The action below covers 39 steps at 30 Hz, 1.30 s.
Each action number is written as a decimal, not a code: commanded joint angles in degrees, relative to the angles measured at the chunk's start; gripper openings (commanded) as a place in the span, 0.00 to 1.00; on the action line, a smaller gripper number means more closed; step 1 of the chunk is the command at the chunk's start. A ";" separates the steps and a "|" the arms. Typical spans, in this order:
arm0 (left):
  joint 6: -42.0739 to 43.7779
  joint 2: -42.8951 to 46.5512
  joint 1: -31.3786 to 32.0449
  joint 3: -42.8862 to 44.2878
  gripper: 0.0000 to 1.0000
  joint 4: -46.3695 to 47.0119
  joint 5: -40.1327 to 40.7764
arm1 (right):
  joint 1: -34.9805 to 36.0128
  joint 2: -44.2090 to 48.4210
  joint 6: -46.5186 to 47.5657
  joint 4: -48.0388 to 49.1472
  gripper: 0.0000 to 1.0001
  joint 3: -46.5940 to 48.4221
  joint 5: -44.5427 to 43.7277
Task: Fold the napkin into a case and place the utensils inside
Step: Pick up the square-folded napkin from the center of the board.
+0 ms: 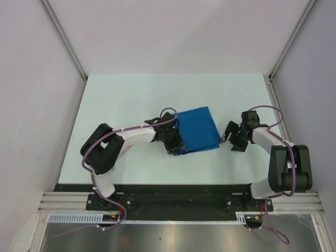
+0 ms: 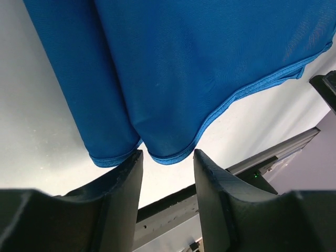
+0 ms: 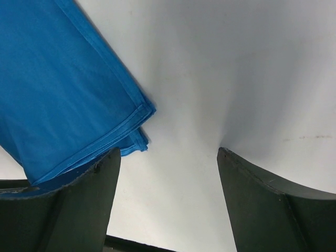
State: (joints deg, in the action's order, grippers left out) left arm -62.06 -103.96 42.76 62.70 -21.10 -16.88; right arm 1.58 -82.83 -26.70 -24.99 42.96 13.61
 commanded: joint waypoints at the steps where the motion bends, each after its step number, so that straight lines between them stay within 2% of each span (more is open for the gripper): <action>1: -2.19 -0.19 0.30 1.82 0.46 1.33 -0.69 | -0.70 -2.07 1.82 1.52 0.79 2.83 2.64; 2: -2.01 -0.19 0.30 1.90 0.38 1.33 -0.52 | -0.79 -2.60 1.91 1.79 0.79 2.92 2.91; 4: -1.83 -0.01 0.30 2.17 0.30 1.15 -0.08 | -0.97 -3.22 2.18 2.58 0.79 2.92 3.61; 12: -1.83 3.15 0.04 -2.84 0.18 3.61 0.72 | -0.97 -6.46 1.56 4.78 0.75 3.97 6.96; 13: -1.92 3.50 0.04 -3.10 0.18 3.87 0.63 | -0.97 -6.90 1.39 5.04 0.70 4.06 7.66; 17: -1.75 3.06 0.04 -3.20 0.19 4.49 0.01 | -0.01 -9.02 2.70 5.57 0.65 5.20 6.36; 23: -1.57 3.24 0.04 -3.11 0.28 5.28 -0.43 | 4.83 -11.21 6.30 1.71 0.63 9.94 -4.89; 26: -1.57 3.24 -0.05 -3.11 0.32 5.72 -0.87 | 7.29 -13.32 7.44 -1.72 0.57 12.23 -9.47; 33: -1.13 2.72 -0.22 -2.40 0.34 5.64 -1.31 | 9.93 -14.29 7.89 -4.71 0.43 14.17 -16.15; 39: -0.69 2.54 -0.40 -2.23 0.33 5.63 -1.57 | 12.04 -15.43 7.63 -5.59 0.40 13.82 -18.00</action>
State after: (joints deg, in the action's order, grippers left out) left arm -62.61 -103.44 42.61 59.57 -16.84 -17.26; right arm 12.40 -96.23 -19.99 -27.66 56.18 -0.34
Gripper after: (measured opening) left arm 0.333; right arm 0.420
